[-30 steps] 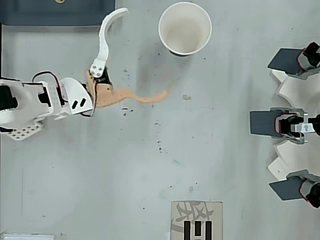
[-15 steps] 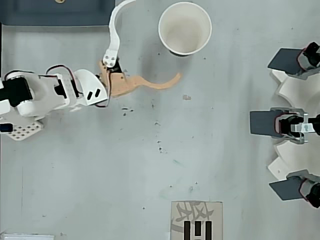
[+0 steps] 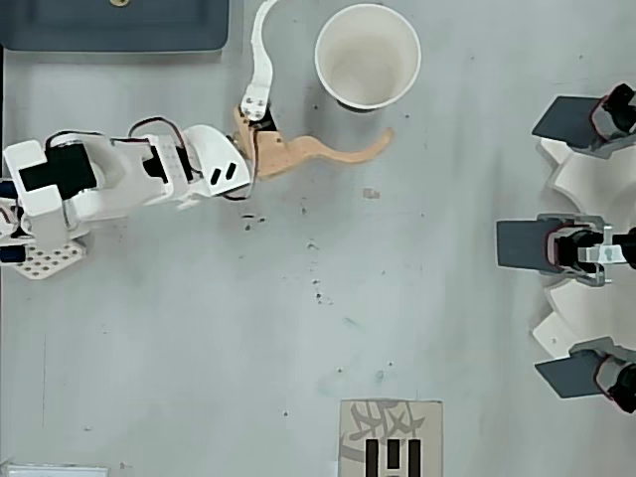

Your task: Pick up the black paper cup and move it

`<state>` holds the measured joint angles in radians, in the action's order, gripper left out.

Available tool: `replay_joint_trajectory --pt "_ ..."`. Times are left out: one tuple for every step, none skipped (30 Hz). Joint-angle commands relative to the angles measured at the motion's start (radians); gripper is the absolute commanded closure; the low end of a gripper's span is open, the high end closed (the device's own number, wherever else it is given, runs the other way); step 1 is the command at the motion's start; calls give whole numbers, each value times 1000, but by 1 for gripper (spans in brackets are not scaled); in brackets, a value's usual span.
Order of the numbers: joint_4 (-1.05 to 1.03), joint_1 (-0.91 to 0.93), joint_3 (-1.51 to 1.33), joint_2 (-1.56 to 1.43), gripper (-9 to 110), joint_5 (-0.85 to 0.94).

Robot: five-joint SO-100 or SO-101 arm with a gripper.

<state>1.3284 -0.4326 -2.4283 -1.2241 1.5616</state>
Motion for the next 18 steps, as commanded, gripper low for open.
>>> replay_joint_trajectory --pt "-3 -9 84 9 44 -18" --pt "-5 -9 100 20 44 -21" --pt "-6 -9 114 29 44 -23" --pt "-9 -9 126 38 44 -23" --pt "-11 -9 140 46 44 -25" --pt "-14 -9 152 54 44 -28" --pt "-17 -11 161 60 44 -29" --pt "-21 -12 170 64 44 -29" --pt "-28 -15 178 67 44 -29" --pt "-32 -17 184 71 44 -31" --pt "-40 -20 193 74 44 -32" --pt "-44 -20 204 78 44 -32" --pt "-48 -21 213 83 44 -34" --pt "-52 -23 219 87 44 -35" --pt "-55 -25 225 92 44 -37" --pt "-58 -26 230 97 44 -37" --pt "-60 -29 238 101 44 -37" --pt "-60 -31 249 109 45 -37"
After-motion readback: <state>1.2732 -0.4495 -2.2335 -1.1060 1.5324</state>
